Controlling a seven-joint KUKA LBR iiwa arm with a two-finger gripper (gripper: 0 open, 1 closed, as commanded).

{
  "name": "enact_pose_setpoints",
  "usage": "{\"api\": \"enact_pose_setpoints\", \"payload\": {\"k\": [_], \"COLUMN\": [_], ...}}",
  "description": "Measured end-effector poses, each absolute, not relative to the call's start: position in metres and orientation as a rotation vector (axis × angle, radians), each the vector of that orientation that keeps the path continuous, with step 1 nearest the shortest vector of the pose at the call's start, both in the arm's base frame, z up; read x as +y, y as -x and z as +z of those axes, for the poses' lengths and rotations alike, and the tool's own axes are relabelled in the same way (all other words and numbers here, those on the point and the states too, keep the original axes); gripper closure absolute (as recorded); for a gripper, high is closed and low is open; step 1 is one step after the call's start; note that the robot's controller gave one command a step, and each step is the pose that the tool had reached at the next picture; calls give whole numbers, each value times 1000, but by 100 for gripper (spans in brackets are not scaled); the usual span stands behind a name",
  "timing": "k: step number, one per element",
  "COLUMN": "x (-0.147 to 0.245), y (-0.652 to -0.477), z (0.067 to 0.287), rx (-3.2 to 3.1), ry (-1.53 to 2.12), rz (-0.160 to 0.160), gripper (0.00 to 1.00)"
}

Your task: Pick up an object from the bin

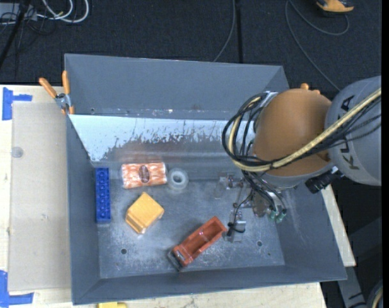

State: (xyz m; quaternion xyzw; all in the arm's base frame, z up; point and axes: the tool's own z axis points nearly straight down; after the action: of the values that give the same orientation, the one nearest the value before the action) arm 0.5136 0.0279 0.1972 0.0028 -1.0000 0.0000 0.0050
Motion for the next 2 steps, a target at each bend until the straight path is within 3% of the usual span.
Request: {"api": "enact_pose_setpoints", "payload": {"k": [1, 2], "x": [28, 25], "y": [-515, -514], "z": [201, 159], "rx": [-3139, -3144], "ry": [-7, -59], "rz": [-1, -1], "gripper": [0, 0]}}
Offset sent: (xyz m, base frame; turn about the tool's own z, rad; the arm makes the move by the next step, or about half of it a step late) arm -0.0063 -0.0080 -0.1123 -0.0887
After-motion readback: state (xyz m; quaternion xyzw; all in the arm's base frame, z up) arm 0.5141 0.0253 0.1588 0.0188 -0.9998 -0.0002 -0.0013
